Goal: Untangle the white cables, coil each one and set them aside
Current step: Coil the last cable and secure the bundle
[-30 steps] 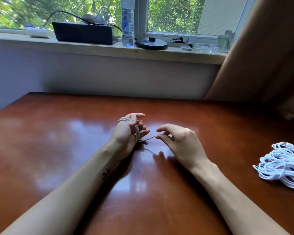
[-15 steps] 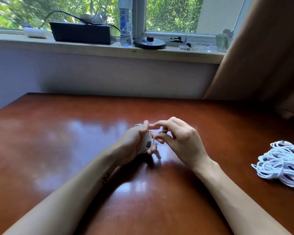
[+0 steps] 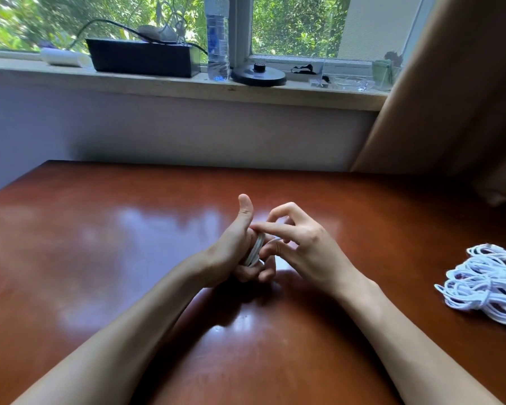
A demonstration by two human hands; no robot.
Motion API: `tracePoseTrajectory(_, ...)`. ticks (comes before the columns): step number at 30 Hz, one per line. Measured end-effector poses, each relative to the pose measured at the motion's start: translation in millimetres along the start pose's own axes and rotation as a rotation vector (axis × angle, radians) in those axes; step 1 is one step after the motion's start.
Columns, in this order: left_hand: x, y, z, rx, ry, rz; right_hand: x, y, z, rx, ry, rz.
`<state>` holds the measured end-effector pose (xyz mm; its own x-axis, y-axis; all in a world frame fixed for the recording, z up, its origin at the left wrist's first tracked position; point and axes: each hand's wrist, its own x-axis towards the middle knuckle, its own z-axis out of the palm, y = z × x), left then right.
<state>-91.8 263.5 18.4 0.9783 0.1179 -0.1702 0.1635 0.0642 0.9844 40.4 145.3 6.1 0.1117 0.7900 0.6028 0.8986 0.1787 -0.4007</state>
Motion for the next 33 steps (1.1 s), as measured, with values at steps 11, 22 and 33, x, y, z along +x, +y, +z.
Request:
tracePoseTrajectory(11, 4.0, 0.4, 4.2, 0.043, 0.308, 0.157, -0.3, 5.9, -3.4, 0.031, 0.127, 0.118)
tracePoseTrajectory(22, 3.2, -3.8, 1.7, 0.320, 0.460, 0.337, -1.4, 7.8, -6.8, 0.006, 0.241, 0.167)
tracePoseTrajectory(33, 3.1, -5.7, -4.0, 0.198, 0.395, 0.297, -0.1, -2.2, -7.3, 0.284, 0.325, 0.448)
